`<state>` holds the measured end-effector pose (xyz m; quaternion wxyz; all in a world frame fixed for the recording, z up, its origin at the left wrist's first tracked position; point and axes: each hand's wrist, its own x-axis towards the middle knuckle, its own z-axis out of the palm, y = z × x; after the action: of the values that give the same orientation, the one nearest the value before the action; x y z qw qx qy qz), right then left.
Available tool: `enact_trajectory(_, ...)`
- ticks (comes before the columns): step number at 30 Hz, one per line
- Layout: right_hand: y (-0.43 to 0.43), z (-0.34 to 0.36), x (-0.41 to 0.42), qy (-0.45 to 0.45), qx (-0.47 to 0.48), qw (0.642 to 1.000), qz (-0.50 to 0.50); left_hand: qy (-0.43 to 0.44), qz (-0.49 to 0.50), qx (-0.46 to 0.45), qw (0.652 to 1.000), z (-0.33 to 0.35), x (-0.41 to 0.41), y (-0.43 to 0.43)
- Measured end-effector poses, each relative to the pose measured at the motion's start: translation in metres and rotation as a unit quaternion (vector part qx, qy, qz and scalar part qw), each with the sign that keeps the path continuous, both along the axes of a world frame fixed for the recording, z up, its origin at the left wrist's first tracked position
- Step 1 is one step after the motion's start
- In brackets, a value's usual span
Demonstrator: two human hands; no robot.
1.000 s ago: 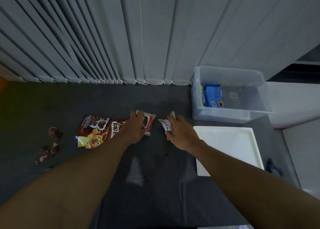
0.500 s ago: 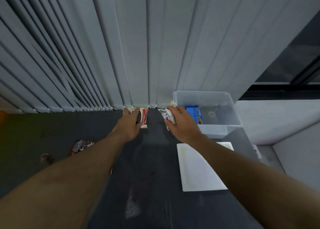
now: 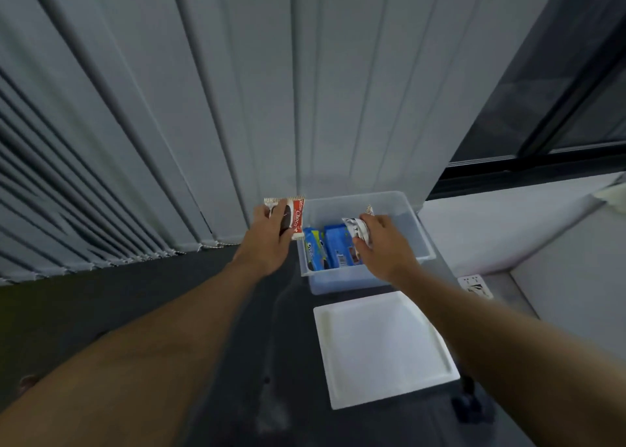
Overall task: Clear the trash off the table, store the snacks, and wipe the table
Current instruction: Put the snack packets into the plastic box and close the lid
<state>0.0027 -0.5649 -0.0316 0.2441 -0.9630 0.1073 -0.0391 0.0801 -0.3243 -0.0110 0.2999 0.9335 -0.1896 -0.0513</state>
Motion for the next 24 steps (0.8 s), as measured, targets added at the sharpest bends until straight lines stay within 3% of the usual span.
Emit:
enact_trajectory(6, -0.038, -0.029, 0.016, 0.135, -0.023, 0.990, -0.019, 0.006, -0.043, -0.018, 0.999, -0.019, 0.020, -0.049)
enact_trajectory(13, -0.061, -0.052, 0.053, 0.238, -0.077, 0.968, 0.021, -0.036, -0.109, 0.024, 0.993, -0.054, 0.039, -0.068)
enact_trajectory(18, -0.076, -0.073, 0.074, 0.224, -0.132, 0.965, 0.032, -0.051, -0.096, 0.014, 0.994, -0.072, 0.038, -0.073)
enact_trajectory(24, -0.085, -0.115, 0.094, 0.156, -0.106, 0.979, 0.071, -0.058, -0.095, 0.022, 0.994, -0.073, 0.038, -0.073)
